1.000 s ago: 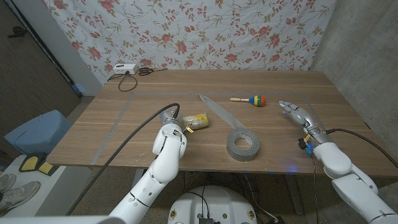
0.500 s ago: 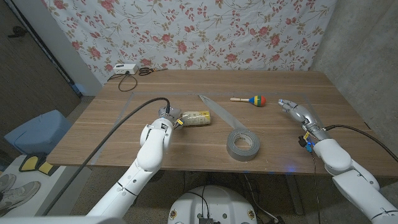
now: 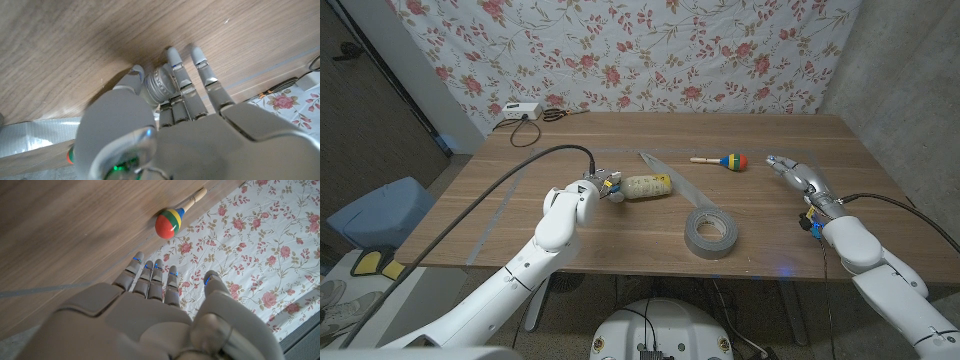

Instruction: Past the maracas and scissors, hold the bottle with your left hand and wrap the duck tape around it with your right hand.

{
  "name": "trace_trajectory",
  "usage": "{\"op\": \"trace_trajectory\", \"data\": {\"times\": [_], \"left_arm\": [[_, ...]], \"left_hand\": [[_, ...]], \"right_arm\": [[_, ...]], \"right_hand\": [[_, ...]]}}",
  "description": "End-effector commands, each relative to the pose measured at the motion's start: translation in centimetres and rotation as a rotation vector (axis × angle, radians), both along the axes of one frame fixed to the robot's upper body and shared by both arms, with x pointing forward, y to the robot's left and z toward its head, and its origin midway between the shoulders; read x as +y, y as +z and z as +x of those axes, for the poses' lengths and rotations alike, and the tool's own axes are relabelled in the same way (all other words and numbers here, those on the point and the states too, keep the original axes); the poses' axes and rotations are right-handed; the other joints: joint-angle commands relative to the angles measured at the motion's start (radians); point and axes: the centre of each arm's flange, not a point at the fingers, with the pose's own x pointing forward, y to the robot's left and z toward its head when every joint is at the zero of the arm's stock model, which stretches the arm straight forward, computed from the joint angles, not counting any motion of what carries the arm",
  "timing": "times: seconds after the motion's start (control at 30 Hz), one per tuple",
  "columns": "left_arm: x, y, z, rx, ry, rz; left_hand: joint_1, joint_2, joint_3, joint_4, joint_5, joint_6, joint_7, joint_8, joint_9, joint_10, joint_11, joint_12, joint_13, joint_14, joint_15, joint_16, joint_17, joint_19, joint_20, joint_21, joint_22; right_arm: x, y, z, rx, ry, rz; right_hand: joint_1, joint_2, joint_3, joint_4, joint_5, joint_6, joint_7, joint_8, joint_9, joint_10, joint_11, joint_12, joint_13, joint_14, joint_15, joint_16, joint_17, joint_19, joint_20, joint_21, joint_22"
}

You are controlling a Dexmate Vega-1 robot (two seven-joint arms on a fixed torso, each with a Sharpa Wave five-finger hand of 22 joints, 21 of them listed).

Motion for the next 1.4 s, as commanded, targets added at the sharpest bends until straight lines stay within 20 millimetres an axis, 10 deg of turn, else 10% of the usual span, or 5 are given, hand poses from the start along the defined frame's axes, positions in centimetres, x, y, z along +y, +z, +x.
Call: {"op": "trace_trajectory", "data": {"times": [0.03,0.2,0.4,1.0,1.4], "left_arm": [[0.7,-0.2,0.7,-0.024,-0.021,-0.051],[1.3,0.2,0.3,-0.123,-0.07,-0.111],[1.8,0.5,-0.7,-0.296,-0.155,-0.17],[2.1,3.6,-2.1,-0.488,-0.183,-0.089],[2.7,5.0,-2.6,-0.547,-0.172,-0.075]], "left_hand": [[-0.014,0.038,0.101,0.182,0.039,0.168,-0.04,0.094,0.145,0.192,-0.103,0.094,0.154,0.027,-0.037,0.115,0.184,-0.001,-0.001,0.121,0.06],[-0.009,0.037,0.092,0.217,0.114,0.192,0.013,0.277,0.422,0.21,-0.085,0.286,0.455,0.064,-0.002,0.284,0.469,-0.046,0.018,0.323,0.146],[-0.027,0.033,0.107,0.23,0.14,0.231,0.031,0.374,0.564,0.219,-0.082,0.384,0.614,0.076,-0.011,0.337,0.595,-0.068,0.016,0.425,0.173],[-0.066,0.01,0.11,0.228,0.163,0.254,0.016,0.377,0.575,0.225,-0.077,0.411,0.67,0.051,0.002,0.355,0.687,-0.106,0.011,0.469,0.151],[-0.078,0.012,0.112,0.226,0.175,0.254,0.017,0.377,0.581,0.228,-0.072,0.414,0.682,0.055,0.004,0.347,0.692,-0.114,0.011,0.484,0.134]], "right_arm": [[0.7,1.1,0.4,-0.005,-0.008,-0.025],[0.9,1.3,0.4,-0.008,-0.011,-0.028],[1.3,1.6,0.3,-0.011,-0.01,-0.035],[4.0,3.5,-3.5,0.21,-0.21,-0.324],[6.1,4.1,-5.5,0.316,-0.168,-0.439]], "right_hand": [[-0.001,0.002,0.004,0.001,0.004,0.008,-0.003,0.008,0.005,0.002,-0.002,0.004,0.004,0.013,0.0,0.001,-0.001,0.011,-0.003,0.001,0.002],[0.0,0.002,0.006,0.0,0.005,0.007,-0.002,0.007,0.005,0.001,-0.002,0.002,0.004,0.014,-0.001,-0.001,-0.001,0.012,-0.004,-0.001,0.002],[0.002,0.003,0.007,-0.002,0.005,0.008,-0.001,0.007,0.005,0.002,-0.001,0.002,0.004,0.014,-0.001,-0.003,-0.002,0.012,-0.004,-0.002,0.002],[0.032,-0.015,0.006,-0.029,-0.003,0.05,0.021,0.012,0.006,0.068,0.001,0.019,0.01,0.127,-0.008,0.033,0.013,0.075,0.018,0.007,0.006],[0.017,-0.056,-0.023,-0.031,0.003,0.01,0.011,-0.005,0.009,-0.001,-0.011,-0.008,0.02,0.072,-0.01,0.013,0.026,0.05,0.037,-0.012,0.009]]}}
